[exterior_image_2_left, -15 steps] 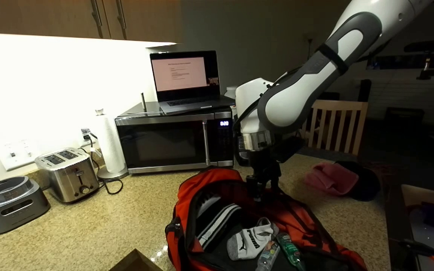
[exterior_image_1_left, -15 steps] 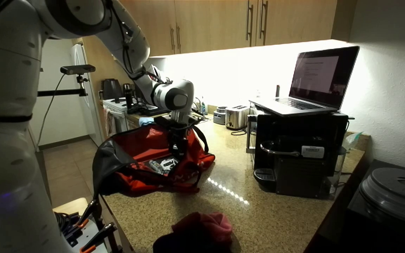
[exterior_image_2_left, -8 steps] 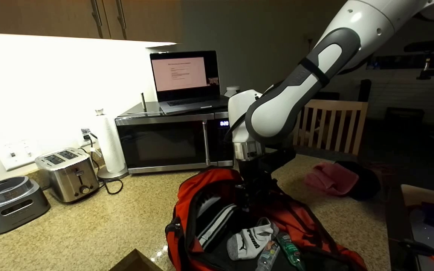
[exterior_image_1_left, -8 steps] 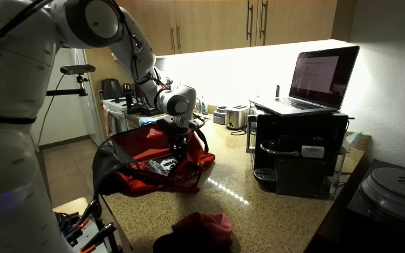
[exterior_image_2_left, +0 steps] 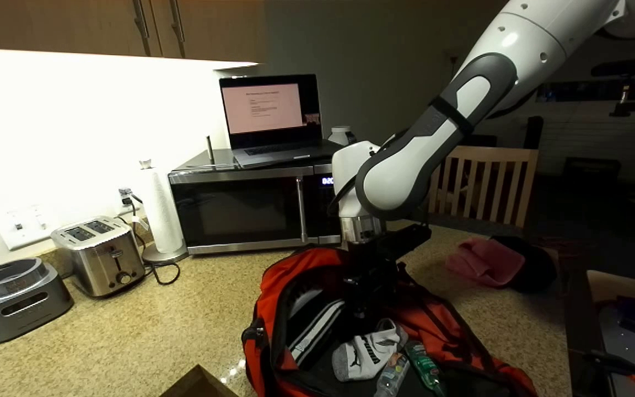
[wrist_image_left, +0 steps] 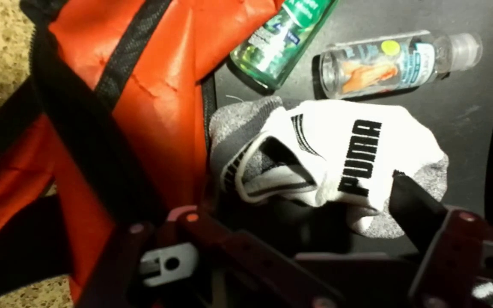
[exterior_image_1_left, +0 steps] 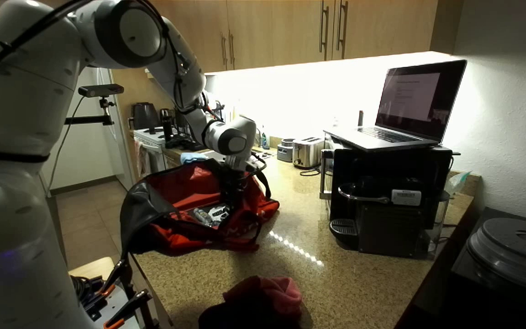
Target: Remove the sock from the bag
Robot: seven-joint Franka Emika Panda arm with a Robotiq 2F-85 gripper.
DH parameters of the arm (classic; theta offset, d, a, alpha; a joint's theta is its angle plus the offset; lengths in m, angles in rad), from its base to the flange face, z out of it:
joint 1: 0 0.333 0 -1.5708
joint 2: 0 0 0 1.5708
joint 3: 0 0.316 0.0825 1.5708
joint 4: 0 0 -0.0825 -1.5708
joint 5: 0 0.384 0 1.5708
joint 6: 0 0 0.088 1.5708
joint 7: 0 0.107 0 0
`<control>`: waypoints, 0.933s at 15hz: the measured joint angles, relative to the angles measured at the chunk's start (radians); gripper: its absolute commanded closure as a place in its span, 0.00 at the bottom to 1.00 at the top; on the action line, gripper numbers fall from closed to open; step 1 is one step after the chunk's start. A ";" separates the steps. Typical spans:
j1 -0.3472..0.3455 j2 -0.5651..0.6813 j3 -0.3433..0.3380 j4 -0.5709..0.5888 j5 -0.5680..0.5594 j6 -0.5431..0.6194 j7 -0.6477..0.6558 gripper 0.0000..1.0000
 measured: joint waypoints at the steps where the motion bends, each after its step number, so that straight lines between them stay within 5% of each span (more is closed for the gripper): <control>1: 0.000 0.003 0.001 0.000 0.005 0.000 0.000 0.00; 14: 0.000 0.025 0.011 -0.010 0.030 -0.028 -0.016 0.00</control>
